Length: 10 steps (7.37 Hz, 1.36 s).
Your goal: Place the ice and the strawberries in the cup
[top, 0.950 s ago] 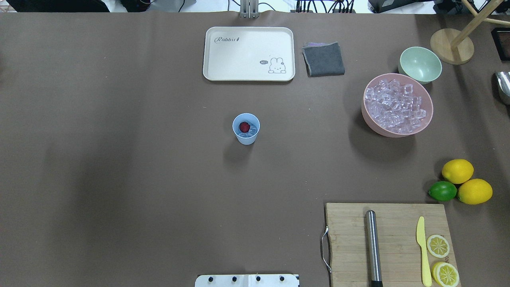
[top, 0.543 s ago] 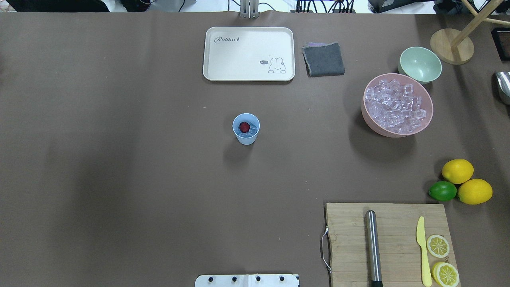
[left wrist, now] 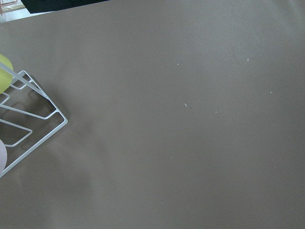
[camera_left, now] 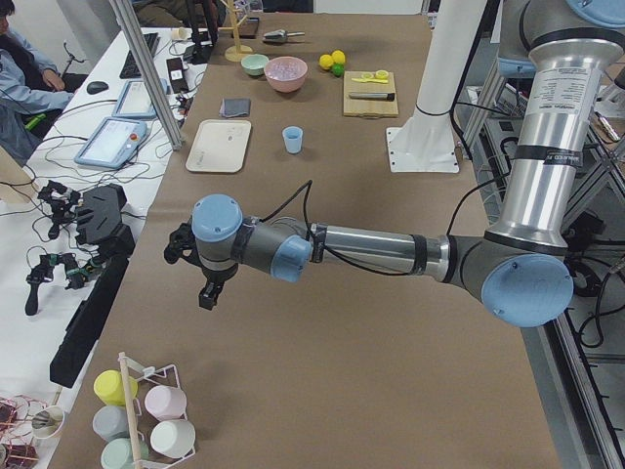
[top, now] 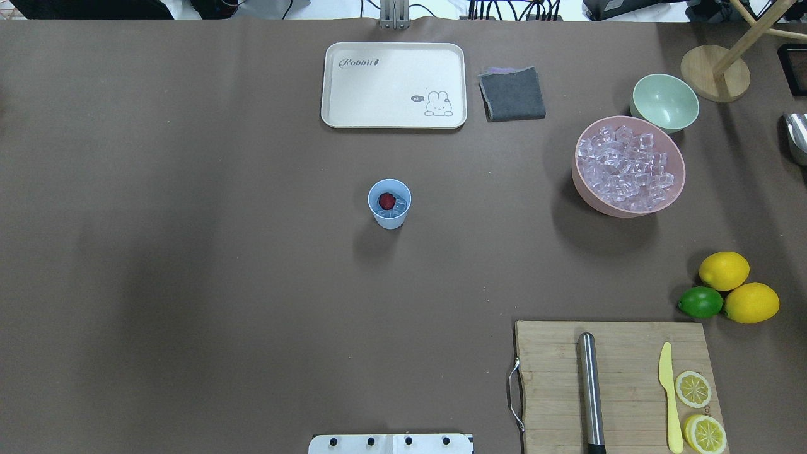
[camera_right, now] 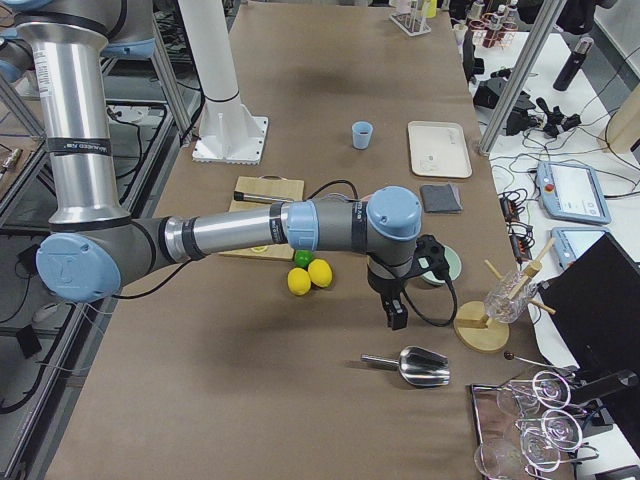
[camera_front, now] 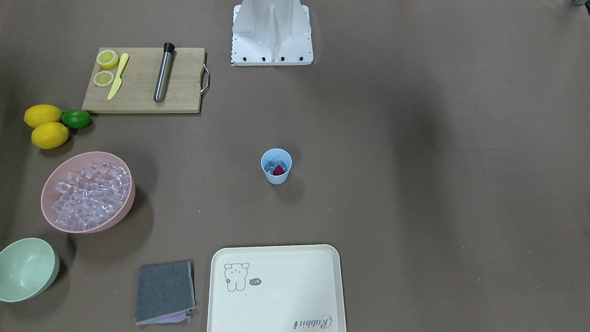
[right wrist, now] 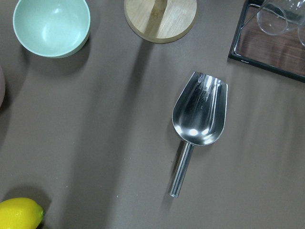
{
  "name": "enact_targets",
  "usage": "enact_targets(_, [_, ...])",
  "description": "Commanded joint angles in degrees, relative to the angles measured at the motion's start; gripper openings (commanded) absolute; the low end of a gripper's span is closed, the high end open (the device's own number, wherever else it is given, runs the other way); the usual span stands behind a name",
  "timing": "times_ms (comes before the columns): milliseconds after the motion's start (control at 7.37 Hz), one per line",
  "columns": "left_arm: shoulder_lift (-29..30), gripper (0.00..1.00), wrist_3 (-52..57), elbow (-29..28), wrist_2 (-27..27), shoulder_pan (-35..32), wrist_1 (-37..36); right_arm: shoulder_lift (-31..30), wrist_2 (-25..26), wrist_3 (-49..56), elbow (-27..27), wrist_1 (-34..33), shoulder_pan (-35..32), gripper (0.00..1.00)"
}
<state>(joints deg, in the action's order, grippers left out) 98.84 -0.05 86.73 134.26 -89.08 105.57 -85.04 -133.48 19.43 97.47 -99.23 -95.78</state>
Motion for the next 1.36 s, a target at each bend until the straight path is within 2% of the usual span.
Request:
enact_targets(0, [-0.57, 0.97, 0.14, -0.68, -2.78, 0.67, -0.19, 0.32, -0.29, -0.09, -0.35, -0.52, 0.06, 0.99])
enact_targets(136, [-0.67, 0.97, 0.14, -0.34, -2.35, 0.67, -0.36, -0.73, 0.06, 0.17, -0.44, -0.35, -0.02, 0.99])
enact_targets(271, [-0.75, 0.97, 0.23, -0.94, 0.62, 0.67, -1.76, -1.43, 0.15, 0.26, -0.35, -0.35, -0.02, 0.99])
enact_targets(543, [0.12, 0.97, 0.23, 0.80, 4.94, 0.05, -7.45, -1.44, -0.02, 0.44, -0.35, -0.18, -0.02, 0.99])
enact_targets(678, [0.30, 0.97, 0.23, 1.68, 4.95, 0.22, -10.62, -1.18, 0.32, 0.52, -0.53, -0.18, -0.02, 0.99])
enact_targets(1221, [-0.06, 0.97, 1.11, 0.73, 4.43, 0.49, -11.00, -0.74, 0.15, 0.52, 0.00, -0.18, -0.02, 0.99])
